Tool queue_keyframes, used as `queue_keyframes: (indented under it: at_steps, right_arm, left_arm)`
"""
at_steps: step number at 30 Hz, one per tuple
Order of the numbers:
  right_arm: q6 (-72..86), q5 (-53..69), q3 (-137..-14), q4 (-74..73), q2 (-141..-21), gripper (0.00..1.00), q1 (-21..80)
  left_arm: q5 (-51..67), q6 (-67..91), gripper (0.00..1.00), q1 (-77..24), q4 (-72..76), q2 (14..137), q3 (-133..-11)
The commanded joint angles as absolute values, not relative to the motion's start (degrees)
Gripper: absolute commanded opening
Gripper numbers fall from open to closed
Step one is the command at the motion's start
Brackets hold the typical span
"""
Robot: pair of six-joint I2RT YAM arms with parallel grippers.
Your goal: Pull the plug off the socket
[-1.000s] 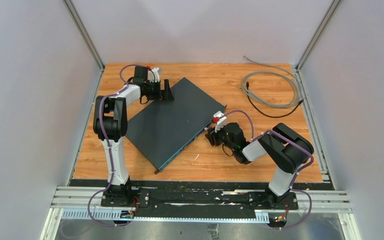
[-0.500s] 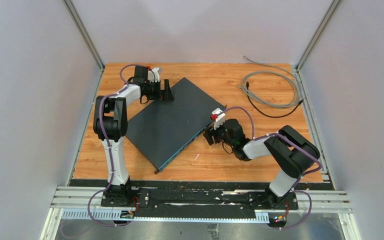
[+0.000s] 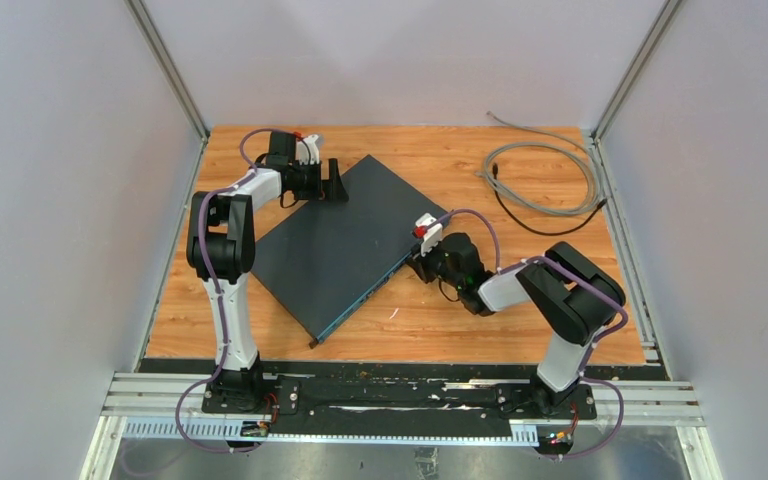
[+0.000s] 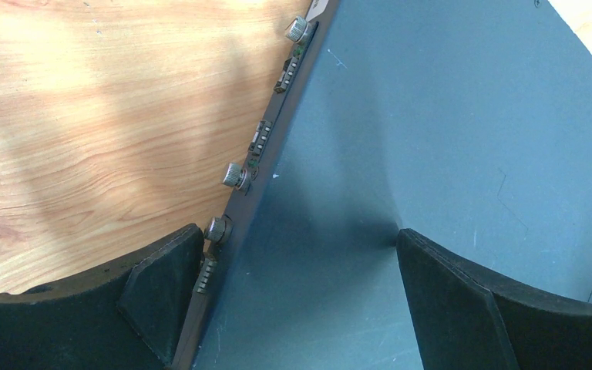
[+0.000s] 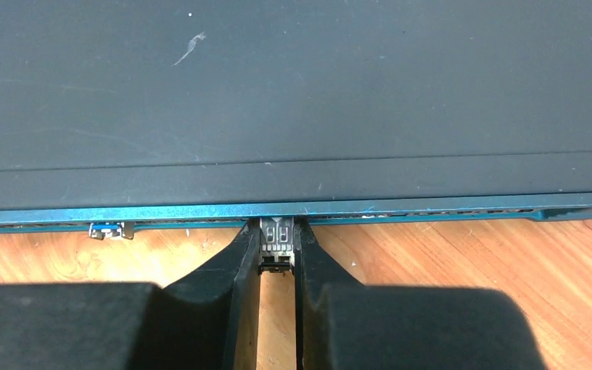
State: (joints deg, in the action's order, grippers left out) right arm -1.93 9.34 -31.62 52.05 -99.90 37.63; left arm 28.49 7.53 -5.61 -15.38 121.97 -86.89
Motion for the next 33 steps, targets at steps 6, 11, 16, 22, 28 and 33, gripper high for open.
queue_keyframes:
  at_steps: [6, 11, 16, 22, 28, 33]
  right_arm:
    - [2.7, 0.9, -26.6, 37.2, -89.4, 0.0, 37.3]
    - [7.8, -5.5, -21.2, 24.6, -77.7, 0.0, 37.3]
    - [10.8, -13.8, -18.5, 15.8, -67.9, 0.04, 37.2]
    - [14.6, -16.8, -19.1, 12.4, -67.4, 0.37, 37.2]
    - [12.5, -14.8, -20.1, 13.2, -63.9, 0.69, 37.7]
    - [9.0, -9.6, -21.4, 16.7, -62.1, 0.72, 39.3]
  left_arm:
    - [26.5, 8.4, 0.96, -7.0, -26.8, 125.2, -85.1]
    - [26.7, 8.5, 0.96, -6.9, -26.8, 125.3, -85.2]
    - [26.6, 8.9, 0.96, -6.9, -26.8, 125.2, -85.2]
    - [26.5, 9.0, 0.96, -6.9, -27.0, 125.2, -85.1]
    - [26.6, 8.9, 0.96, -6.9, -27.2, 125.2, -85.1]
    - [26.6, 8.8, 0.96, -6.9, -27.5, 125.3, -85.3]
